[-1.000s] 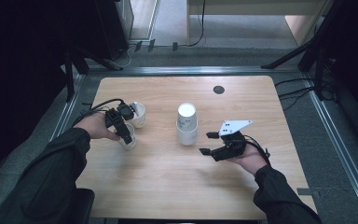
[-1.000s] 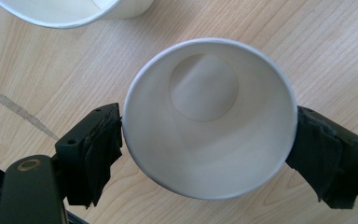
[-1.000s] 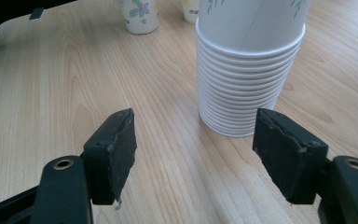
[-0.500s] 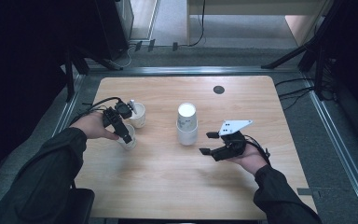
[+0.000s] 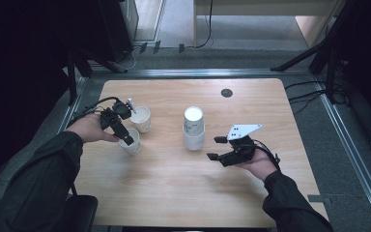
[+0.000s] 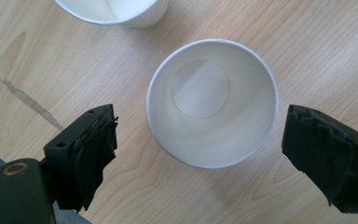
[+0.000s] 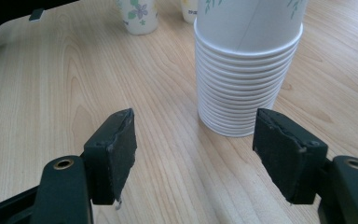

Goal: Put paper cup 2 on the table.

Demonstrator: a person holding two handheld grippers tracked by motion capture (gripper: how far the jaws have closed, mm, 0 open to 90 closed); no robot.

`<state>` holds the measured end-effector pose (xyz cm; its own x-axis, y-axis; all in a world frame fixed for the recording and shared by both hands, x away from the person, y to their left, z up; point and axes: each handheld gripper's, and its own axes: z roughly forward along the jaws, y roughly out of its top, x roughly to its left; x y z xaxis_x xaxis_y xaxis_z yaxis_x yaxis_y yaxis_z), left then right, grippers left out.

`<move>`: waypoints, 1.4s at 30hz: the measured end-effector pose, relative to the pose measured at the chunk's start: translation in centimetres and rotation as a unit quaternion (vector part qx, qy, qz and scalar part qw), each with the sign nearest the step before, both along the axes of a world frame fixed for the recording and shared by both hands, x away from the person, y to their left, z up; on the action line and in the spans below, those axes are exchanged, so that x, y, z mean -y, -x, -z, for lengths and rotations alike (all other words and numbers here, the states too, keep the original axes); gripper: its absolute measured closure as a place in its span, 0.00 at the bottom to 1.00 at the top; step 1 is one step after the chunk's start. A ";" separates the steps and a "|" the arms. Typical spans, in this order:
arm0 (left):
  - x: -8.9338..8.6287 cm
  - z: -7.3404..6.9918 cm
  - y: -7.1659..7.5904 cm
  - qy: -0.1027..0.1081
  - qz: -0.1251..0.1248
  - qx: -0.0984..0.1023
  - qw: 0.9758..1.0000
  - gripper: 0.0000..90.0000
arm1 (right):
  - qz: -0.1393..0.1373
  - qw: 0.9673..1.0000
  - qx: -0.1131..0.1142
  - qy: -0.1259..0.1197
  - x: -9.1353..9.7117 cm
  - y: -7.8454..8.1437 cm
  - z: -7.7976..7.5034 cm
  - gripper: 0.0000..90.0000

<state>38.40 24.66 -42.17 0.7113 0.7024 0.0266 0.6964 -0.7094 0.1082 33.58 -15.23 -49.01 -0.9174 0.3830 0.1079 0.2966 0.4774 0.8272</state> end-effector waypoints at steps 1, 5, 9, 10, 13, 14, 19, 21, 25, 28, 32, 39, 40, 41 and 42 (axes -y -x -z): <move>-0.1 -0.2 0.1 0.005 -0.001 0.001 1.000 0.12 | 0.001 1.000 -0.001 -0.001 0.0 0.0 0.0 0.34; -0.6 -0.9 0.5 0.021 -0.001 0.015 1.000 0.12 | 0.001 1.000 -0.001 0.000 0.1 0.0 0.0 0.34; -1.2 -1.8 1.0 0.039 -0.005 0.037 0.999 0.12 | 0.003 1.000 -0.001 -0.001 0.2 -0.1 -0.1 0.34; -1.4 -2.1 1.1 0.045 -0.005 0.042 0.998 0.12 | 0.003 1.000 -0.001 -0.001 0.3 -0.1 0.0 0.34; -1.7 -2.9 1.5 0.065 -0.006 0.061 0.996 0.12 | 0.005 1.000 -0.002 -0.001 0.3 -0.1 0.0 0.34; -1.8 -3.1 1.6 0.071 -0.006 0.065 0.995 0.12 | 0.004 1.000 -0.002 -0.002 0.3 -0.1 0.0 0.34; -2.0 -4.2 2.4 0.096 -0.007 0.090 0.991 0.13 | 0.003 1.000 0.001 0.000 0.2 -0.1 0.0 0.34; -2.1 -4.5 2.7 0.104 -0.006 0.101 0.989 0.13 | 0.002 1.000 0.000 0.001 0.2 -0.1 0.0 0.34; -2.2 -5.1 3.2 0.132 -0.010 0.119 0.984 0.13 | 0.002 1.000 0.001 0.000 0.3 -0.1 0.0 0.34; -2.3 -5.3 3.6 0.151 -0.012 0.132 0.980 0.13 | 0.004 1.000 -0.001 -0.001 0.4 -0.1 0.0 0.34; -2.2 -5.5 4.3 0.167 -0.011 0.149 0.975 0.13 | 0.004 1.000 0.001 -0.001 0.4 -0.1 -0.1 0.34; -1.9 -5.9 5.6 0.203 -0.013 0.184 0.962 0.14 | 0.005 1.000 0.001 -0.004 0.5 -0.1 -0.1 0.34; -1.8 -6.0 5.8 0.205 -0.012 0.188 0.960 0.14 | 0.005 1.000 0.000 -0.004 0.5 -0.1 -0.1 0.34; -1.7 -6.0 5.9 0.208 -0.010 0.191 0.959 0.14 | 0.006 1.000 0.000 -0.004 0.5 -0.1 -0.1 0.34; -1.7 -6.0 6.1 0.209 -0.009 0.196 0.958 0.14 | 0.007 1.000 0.003 -0.004 0.6 -0.2 -0.1 0.34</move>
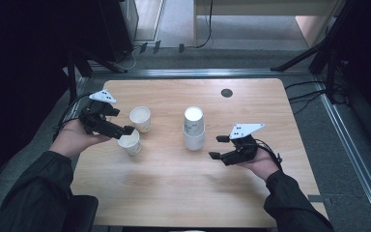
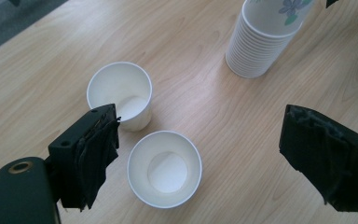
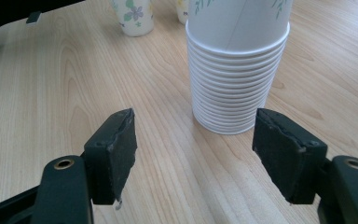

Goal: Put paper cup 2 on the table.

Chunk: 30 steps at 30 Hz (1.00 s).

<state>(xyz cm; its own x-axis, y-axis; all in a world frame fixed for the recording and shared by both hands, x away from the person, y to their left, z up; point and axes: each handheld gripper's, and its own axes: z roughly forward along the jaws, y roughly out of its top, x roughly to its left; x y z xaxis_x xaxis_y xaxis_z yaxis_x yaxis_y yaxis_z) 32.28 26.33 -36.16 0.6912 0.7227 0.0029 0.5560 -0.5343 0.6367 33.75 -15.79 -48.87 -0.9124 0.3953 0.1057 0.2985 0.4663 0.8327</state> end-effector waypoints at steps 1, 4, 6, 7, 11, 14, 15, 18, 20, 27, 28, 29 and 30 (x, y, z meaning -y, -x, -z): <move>0.1 0.0 0.2 0.002 0.000 0.005 1.000 0.14 | 0.000 1.000 -0.002 0.000 0.0 0.0 0.0 0.34; 0.2 -0.2 0.6 0.010 -0.002 0.017 1.000 0.14 | 0.001 1.000 -0.003 -0.001 0.1 0.1 0.0 0.34; 0.3 -0.2 0.7 0.019 -0.001 0.020 1.000 0.14 | 0.001 1.000 -0.003 -0.001 0.1 0.0 0.0 0.34; 0.4 -0.2 0.8 0.021 0.000 0.023 1.000 0.14 | 0.001 1.000 -0.003 -0.001 0.1 0.0 0.0 0.34; 0.6 0.0 1.2 0.036 0.000 0.027 0.999 0.14 | 0.001 1.000 -0.001 -0.002 0.1 0.1 -0.1 0.34; 0.9 0.4 1.5 0.049 0.001 0.029 0.998 0.14 | 0.002 1.000 -0.001 -0.002 0.1 0.1 -0.1 0.34; 1.1 0.6 1.6 0.048 0.002 0.030 0.998 0.14 | 0.002 1.000 -0.001 -0.002 0.1 0.1 -0.1 0.34; 1.5 1.0 1.8 0.052 0.006 0.032 0.998 0.14 | 0.003 1.000 0.000 -0.002 0.2 0.1 -0.1 0.34; 1.8 1.2 2.0 0.055 0.008 0.032 0.998 0.14 | 0.005 1.000 0.000 -0.003 0.3 0.1 -0.1 0.34; 3.4 2.3 2.3 0.060 0.023 0.035 0.997 0.14 | 0.010 1.000 0.004 -0.007 0.8 0.1 -0.3 0.34; 3.6 2.4 2.4 0.063 0.024 0.036 0.997 0.14 | 0.011 1.000 0.005 -0.006 0.9 0.1 -0.3 0.34; 3.9 2.5 2.4 0.064 0.027 0.038 0.997 0.14 | 0.011 1.000 0.004 -0.006 1.0 0.1 -0.3 0.34; 4.1 2.7 2.5 0.066 0.030 0.042 0.997 0.14 | 0.011 1.000 0.005 -0.006 1.0 0.1 -0.3 0.34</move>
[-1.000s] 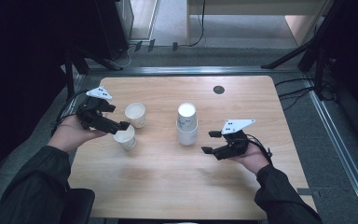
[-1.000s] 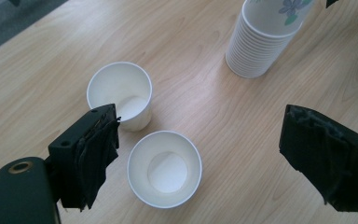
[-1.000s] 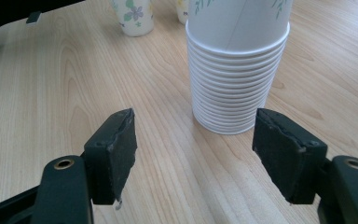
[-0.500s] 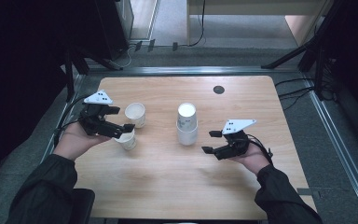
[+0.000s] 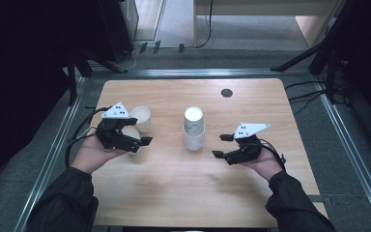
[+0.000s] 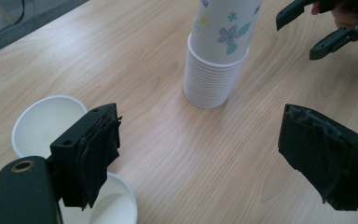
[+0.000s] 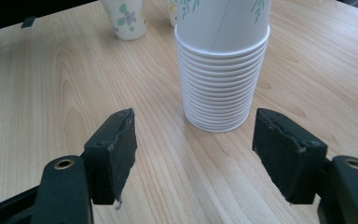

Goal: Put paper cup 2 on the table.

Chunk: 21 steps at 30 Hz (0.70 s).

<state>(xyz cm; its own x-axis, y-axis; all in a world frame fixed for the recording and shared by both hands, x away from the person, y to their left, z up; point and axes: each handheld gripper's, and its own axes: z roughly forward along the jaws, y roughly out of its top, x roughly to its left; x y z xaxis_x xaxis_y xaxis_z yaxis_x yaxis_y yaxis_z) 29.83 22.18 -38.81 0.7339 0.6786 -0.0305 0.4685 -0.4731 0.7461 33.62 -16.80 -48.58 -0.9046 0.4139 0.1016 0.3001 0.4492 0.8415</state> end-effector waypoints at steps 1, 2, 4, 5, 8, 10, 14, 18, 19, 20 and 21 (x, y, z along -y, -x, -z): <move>0.3 0.1 0.0 0.002 0.001 0.002 1.000 0.14 | 0.000 1.000 0.001 0.001 0.0 0.0 0.0 0.34; 0.6 0.2 0.0 0.003 0.002 0.002 1.000 0.14 | 0.000 1.000 0.002 0.002 0.1 0.1 0.0 0.34; 1.1 0.4 0.1 0.008 0.007 0.004 1.000 0.14 | 0.002 1.000 0.001 0.003 0.2 0.1 0.0 0.34; 1.3 0.5 0.1 0.009 0.009 0.005 1.000 0.14 | 0.002 1.000 0.001 0.002 0.3 0.1 0.0 0.34; 1.9 0.9 0.2 0.015 0.012 0.007 1.000 0.14 | 0.004 1.000 0.004 0.000 0.5 0.2 -0.1 0.34; 2.4 1.2 0.3 0.016 0.015 0.008 1.000 0.14 | 0.004 1.000 0.004 -0.001 0.6 0.2 -0.1 0.34; 3.4 2.0 0.6 0.017 0.024 0.009 1.000 0.15 | 0.007 1.000 0.006 0.000 0.7 0.2 -0.1 0.34; 3.8 3.1 0.8 0.035 0.020 0.005 0.999 0.15 | 0.006 1.000 0.006 0.000 0.7 0.2 -0.1 0.34; 3.9 3.4 0.9 0.038 0.020 0.005 0.999 0.15 | 0.006 1.000 0.004 0.001 0.7 0.3 -0.1 0.34; 4.0 3.7 1.0 0.038 0.021 0.005 0.999 0.15 | 0.005 1.000 0.004 0.001 0.7 0.3 0.0 0.34; 4.2 4.0 1.1 0.034 0.021 0.007 0.999 0.15 | 0.005 1.000 0.004 0.001 0.7 0.2 0.0 0.34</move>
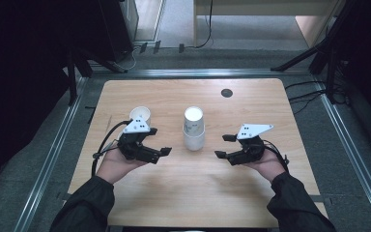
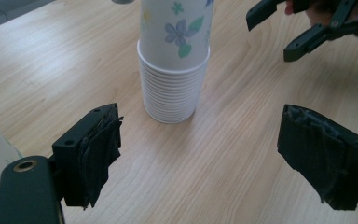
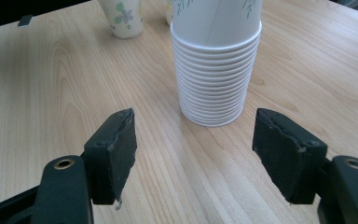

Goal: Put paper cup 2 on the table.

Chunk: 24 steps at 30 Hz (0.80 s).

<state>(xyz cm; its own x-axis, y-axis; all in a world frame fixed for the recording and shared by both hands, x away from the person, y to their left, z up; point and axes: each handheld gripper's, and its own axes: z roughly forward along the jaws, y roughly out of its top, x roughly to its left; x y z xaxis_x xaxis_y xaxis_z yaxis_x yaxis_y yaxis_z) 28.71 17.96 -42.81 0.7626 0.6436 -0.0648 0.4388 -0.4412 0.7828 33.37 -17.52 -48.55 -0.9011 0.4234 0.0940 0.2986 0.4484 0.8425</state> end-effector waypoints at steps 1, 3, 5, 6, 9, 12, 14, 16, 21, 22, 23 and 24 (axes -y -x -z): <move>0.2 0.3 0.1 -0.007 0.001 0.003 1.000 0.15 | 0.000 1.000 0.000 0.000 0.0 0.0 0.0 0.34; 0.7 0.6 0.4 -0.020 0.003 0.008 1.000 0.15 | 0.000 1.000 0.000 0.000 0.0 0.0 0.0 0.34; 1.0 1.0 0.6 -0.025 0.006 0.008 1.000 0.15 | -0.001 1.000 0.001 0.001 0.0 0.0 0.0 0.34; 1.2 1.2 0.7 -0.018 0.009 0.004 1.000 0.15 | 0.000 1.000 0.001 0.001 0.0 0.0 0.0 0.34; 1.6 1.7 0.9 -0.019 0.012 0.000 1.000 0.15 | -0.001 1.000 0.002 0.002 -0.1 0.0 0.0 0.34; 1.9 2.4 0.9 -0.012 0.014 -0.013 1.000 0.15 | -0.001 1.000 0.001 0.001 -0.1 0.0 0.0 0.34; 2.0 2.8 0.8 -0.016 0.016 -0.019 1.000 0.15 | -0.002 1.000 -0.001 -0.001 -0.1 0.0 0.0 0.34; 2.2 3.1 0.7 -0.022 0.015 -0.018 0.999 0.15 | -0.003 1.000 0.000 0.000 -0.2 0.0 0.1 0.34; 2.3 3.7 0.4 -0.024 0.010 -0.016 1.000 0.15 | -0.005 1.000 -0.001 -0.001 -0.4 0.0 0.1 0.34; 2.3 3.8 0.3 -0.024 0.008 -0.016 1.000 0.15 | -0.007 1.000 -0.001 -0.001 -0.5 0.0 0.1 0.34; 2.3 4.0 0.3 -0.023 0.007 -0.018 1.000 0.15 | -0.007 1.000 -0.001 -0.001 -0.5 0.0 0.1 0.34; 2.2 4.1 0.2 -0.027 0.009 -0.018 0.999 0.15 | -0.007 1.000 -0.002 -0.001 -0.5 0.0 0.1 0.34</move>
<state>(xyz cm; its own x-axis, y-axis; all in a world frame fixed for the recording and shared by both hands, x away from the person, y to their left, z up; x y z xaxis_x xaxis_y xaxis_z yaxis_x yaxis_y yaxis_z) 28.48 15.73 -46.89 0.7714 0.6338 -0.0576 0.4581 -0.4901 0.7416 33.37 -17.00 -48.68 -0.9063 0.4111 0.0981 0.2955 0.4506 0.8424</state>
